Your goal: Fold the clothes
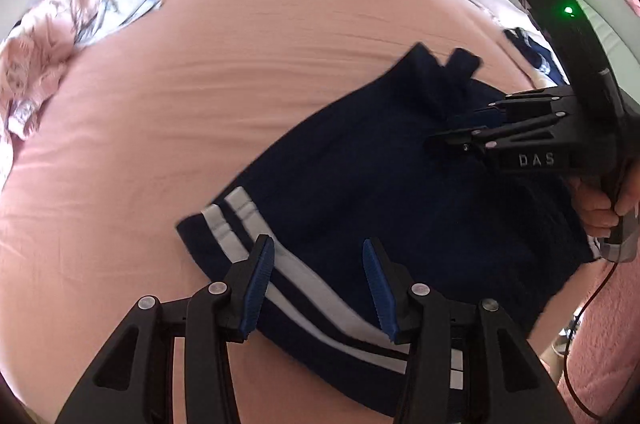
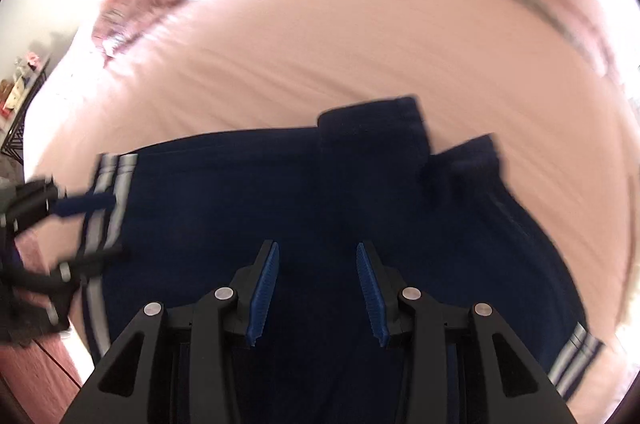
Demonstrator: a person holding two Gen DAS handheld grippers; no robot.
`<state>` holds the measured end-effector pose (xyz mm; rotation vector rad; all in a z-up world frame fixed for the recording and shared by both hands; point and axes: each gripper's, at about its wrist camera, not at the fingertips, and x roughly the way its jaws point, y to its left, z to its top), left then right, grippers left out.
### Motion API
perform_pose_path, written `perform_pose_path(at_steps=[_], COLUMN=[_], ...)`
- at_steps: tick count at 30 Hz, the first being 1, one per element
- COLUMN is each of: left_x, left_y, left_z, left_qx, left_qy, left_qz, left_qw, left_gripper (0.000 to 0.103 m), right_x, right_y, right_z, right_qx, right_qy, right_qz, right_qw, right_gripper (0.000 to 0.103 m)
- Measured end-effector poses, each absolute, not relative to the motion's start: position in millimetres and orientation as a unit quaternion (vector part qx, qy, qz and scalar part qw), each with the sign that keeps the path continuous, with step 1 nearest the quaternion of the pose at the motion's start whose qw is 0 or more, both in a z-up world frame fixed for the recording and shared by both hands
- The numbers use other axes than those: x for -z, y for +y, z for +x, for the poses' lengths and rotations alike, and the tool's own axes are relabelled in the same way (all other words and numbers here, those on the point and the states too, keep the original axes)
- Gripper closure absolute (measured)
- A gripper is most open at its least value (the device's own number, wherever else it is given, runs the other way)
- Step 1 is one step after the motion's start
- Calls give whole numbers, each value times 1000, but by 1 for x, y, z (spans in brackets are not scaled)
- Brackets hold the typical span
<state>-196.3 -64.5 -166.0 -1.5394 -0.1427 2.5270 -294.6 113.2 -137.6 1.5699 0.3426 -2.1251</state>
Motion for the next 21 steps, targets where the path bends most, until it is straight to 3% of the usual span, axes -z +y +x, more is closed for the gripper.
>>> perform_pose_path(at_steps=[8,13,21], left_x=[166,147,167], left_y=[-108,-64,3], left_z=[-206,-204,-179], left_qx=[-859,-878,-852], left_qy=[-111,-63,29], left_qz=[-496,-465,-495], left_qw=[65,96,170], left_gripper=[59,59,59], right_x=[138,114,94], right_y=[103,126,186], right_z=[-338,-334,-223], right_qx=[801,811,818], right_qy=[109,52,68], right_qz=[544,538,541], right_qw=[226,225,185], right_gripper=[63,63,63])
